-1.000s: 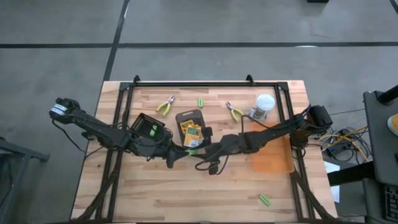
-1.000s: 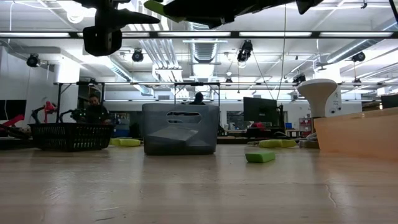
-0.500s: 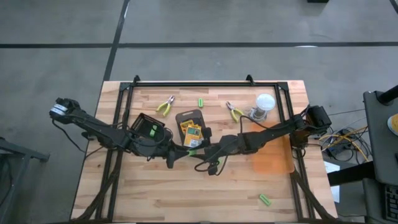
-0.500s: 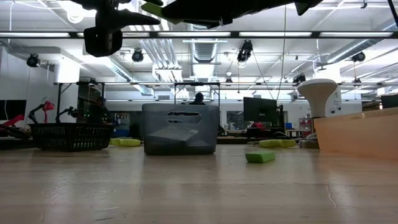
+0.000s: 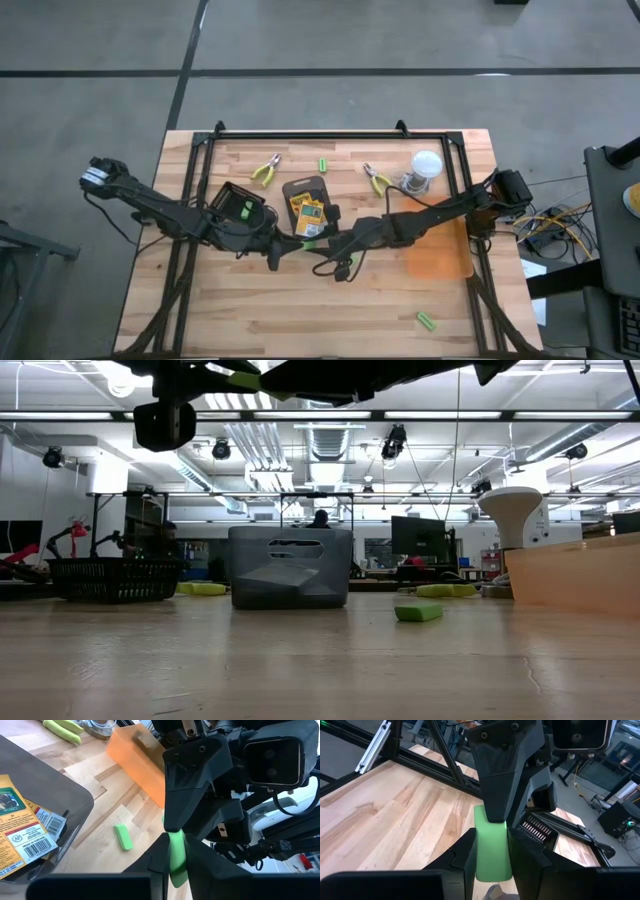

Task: Pick & Place School Supplies
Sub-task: Put the light green eraser into the black bin

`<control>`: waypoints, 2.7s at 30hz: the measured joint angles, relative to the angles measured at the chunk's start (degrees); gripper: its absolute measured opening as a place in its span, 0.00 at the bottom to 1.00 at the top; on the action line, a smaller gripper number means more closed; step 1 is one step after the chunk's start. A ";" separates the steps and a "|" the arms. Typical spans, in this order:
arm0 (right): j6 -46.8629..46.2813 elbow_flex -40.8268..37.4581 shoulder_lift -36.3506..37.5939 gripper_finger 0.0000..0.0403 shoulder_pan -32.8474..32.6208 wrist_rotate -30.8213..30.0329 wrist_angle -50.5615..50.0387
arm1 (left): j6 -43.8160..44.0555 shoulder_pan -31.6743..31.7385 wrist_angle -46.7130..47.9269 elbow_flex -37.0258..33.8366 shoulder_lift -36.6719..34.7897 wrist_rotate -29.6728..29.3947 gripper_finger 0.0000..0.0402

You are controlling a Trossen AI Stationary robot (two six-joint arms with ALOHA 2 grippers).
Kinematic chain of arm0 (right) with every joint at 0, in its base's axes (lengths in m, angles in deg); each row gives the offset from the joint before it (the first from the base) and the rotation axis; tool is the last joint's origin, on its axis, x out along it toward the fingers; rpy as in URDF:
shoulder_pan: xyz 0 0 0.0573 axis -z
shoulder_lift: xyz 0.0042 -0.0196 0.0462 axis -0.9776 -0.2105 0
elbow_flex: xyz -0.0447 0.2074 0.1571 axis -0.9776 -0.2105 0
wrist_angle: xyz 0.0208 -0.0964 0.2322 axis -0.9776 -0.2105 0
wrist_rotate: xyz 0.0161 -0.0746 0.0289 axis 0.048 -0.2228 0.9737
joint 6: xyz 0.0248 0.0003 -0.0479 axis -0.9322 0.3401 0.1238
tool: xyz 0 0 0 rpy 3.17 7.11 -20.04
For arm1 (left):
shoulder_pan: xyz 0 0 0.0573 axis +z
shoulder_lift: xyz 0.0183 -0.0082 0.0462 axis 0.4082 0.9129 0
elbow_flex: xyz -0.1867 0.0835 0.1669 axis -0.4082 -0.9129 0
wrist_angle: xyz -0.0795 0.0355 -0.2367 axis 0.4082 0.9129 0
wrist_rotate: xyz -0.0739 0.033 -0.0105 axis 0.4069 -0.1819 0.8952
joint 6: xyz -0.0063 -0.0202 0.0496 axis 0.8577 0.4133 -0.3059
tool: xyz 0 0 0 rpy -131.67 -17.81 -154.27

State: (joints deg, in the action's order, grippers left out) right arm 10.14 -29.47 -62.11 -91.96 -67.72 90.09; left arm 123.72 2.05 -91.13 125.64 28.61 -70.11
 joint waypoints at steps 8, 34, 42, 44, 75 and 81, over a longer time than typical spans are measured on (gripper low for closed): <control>-0.07 0.00 0.00 0.23 0.00 -0.01 -0.13 | 0.00 0.00 0.64 0.02 0.00 -0.02 0.11; -3.13 0.33 1.19 0.58 -0.04 -0.02 -4.30 | -1.37 0.18 8.23 -0.02 -0.59 -1.31 0.11; -6.21 0.29 2.94 0.63 -0.04 -0.02 -9.98 | -2.03 0.17 20.35 -0.02 -6.15 -11.87 0.11; -7.46 0.28 2.95 0.63 -0.04 0.00 -9.97 | -0.39 0.17 24.56 -0.02 -8.14 -14.37 0.11; -9.12 0.26 2.95 0.60 -0.02 0.02 -10.23 | 12.72 0.19 71.11 -0.92 -11.84 -19.52 0.17; -9.11 0.26 2.95 0.61 0.02 0.02 -10.23 | 12.05 0.20 68.73 -6.66 -11.28 -19.52 0.15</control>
State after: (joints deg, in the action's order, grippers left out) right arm 1.03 -29.21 -59.16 -91.93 -67.70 79.86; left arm 135.77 2.24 -22.40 118.98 17.34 -89.63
